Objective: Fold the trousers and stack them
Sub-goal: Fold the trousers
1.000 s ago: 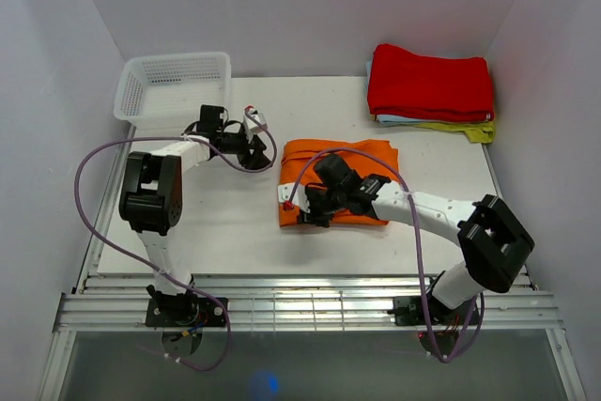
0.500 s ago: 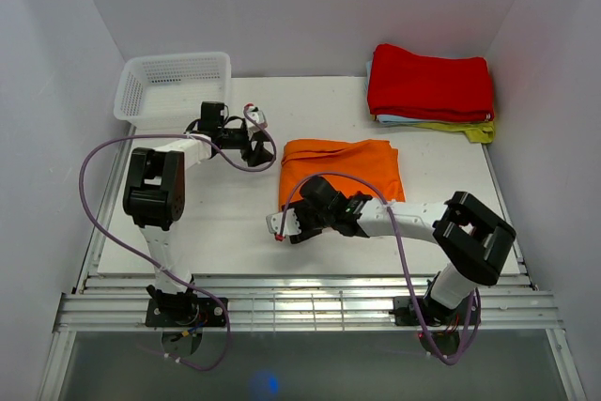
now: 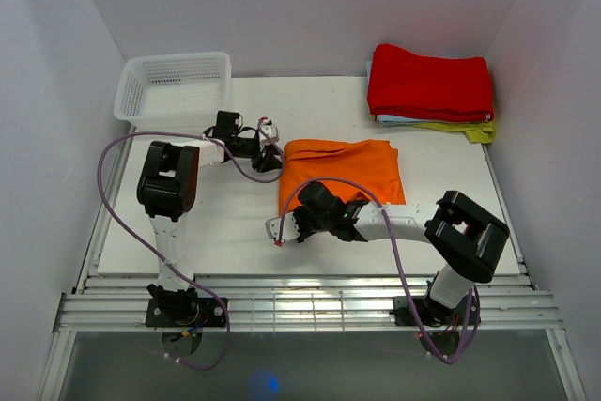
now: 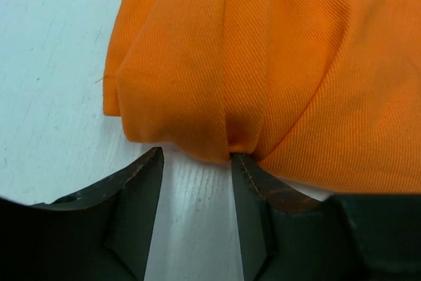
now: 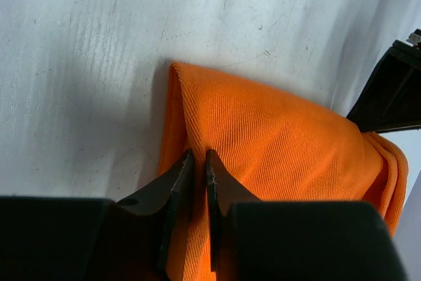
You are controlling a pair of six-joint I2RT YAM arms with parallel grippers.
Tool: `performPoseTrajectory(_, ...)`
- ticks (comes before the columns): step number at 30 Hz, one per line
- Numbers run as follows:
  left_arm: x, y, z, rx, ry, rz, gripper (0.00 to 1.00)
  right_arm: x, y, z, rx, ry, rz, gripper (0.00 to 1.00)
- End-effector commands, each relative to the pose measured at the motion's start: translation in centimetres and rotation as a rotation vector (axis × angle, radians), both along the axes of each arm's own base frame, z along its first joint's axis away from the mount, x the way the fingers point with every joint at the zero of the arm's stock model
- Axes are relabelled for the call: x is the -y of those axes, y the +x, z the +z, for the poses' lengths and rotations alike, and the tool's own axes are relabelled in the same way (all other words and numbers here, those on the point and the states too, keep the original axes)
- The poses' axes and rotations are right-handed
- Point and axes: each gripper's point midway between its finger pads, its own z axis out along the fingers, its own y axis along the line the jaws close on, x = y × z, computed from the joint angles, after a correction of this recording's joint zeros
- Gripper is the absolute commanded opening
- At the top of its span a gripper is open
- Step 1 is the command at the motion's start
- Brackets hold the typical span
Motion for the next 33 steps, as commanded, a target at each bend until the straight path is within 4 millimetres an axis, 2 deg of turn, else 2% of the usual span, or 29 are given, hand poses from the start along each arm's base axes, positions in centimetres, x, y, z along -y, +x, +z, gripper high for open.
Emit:
performPoseTrajectory(1, 1.4, 0.2, 2.1, 0.086, -0.029, -0.059, 0.55, -0.2, 0.2, -0.5, 0.01, 0.002, -0.01, 0.17)
performPoseTrajectory(3, 1.6, 0.4, 2.3, 0.094, -0.046, -0.046, 0.51, -0.2, 0.2, -0.5, 0.008, 0.002, -0.014, 0.08)
performPoseTrajectory(9, 1.8, 0.1, 3.3, 0.092, -0.082, -0.043, 0.33, 0.4, 0.1, -1.3, 0.001, -0.021, -0.031, 0.08)
performPoseTrajectory(11, 1.7, -0.1, 3.4, 0.097, -0.084, -0.049, 0.31, 0.7, 0.2, -1.2, 0.005, -0.02, -0.045, 0.08)
performPoseTrajectory(12, 1.7, -0.1, 3.5, 0.103, -0.083, -0.049, 0.25, 0.8, 0.2, -1.1, 0.004, -0.02, -0.046, 0.08)
performPoseTrajectory(15, 1.8, 0.1, 3.7, 0.105, -0.087, -0.046, 0.15, 1.2, 0.0, -1.0, 0.023, -0.008, -0.038, 0.08)
performPoseTrajectory(16, 1.8, 0.2, 3.9, 0.102, -0.093, -0.038, 0.05, 1.3, -0.1, -0.6, 0.03, -0.003, -0.032, 0.08)
performPoseTrajectory(18, 1.9, 0.7, 4.2, 0.107, -0.094, -0.031, 0.0, 1.4, -0.4, -0.4, 0.018, -0.008, -0.018, 0.08)
performPoseTrajectory(22, 1.8, 1.3, 4.0, 0.092, -0.084, -0.01, 0.0, 1.6, -0.9, -0.6, 0.006, -0.017, 0.0, 0.08)
performPoseTrajectory(24, 1.6, 0.5, 3.8, 0.093, -0.073, -0.036, 0.17, 1.7, -0.8, -0.7, 0.005, -0.021, -0.006, 0.08)
performPoseTrajectory(25, 1.4, -1.0, 3.0, 0.071, -0.072, -0.059, 0.25, 1.6, -0.7, -0.6, 0.005, -0.019, -0.006, 0.08)
performPoseTrajectory(26, 1.4, -1.5, 3.9, 0.11, -0.075, -0.076, 0.33, 1.5, -0.8, -0.6, 0.002, -0.017, -0.005, 0.08)
performPoseTrajectory(29, 1.2, -3.2, 4.1, 0.111, -0.084, -0.102, 0.4, 1.3, -0.7, -0.8, -0.001, -0.02, -0.002, 0.08)
performPoseTrajectory(33, 1.3, -3.8, 4.2, 0.106, -0.089, -0.122, 0.43, 1.2, -0.5, -0.7, 0.0, -0.018, -0.004, 0.08)
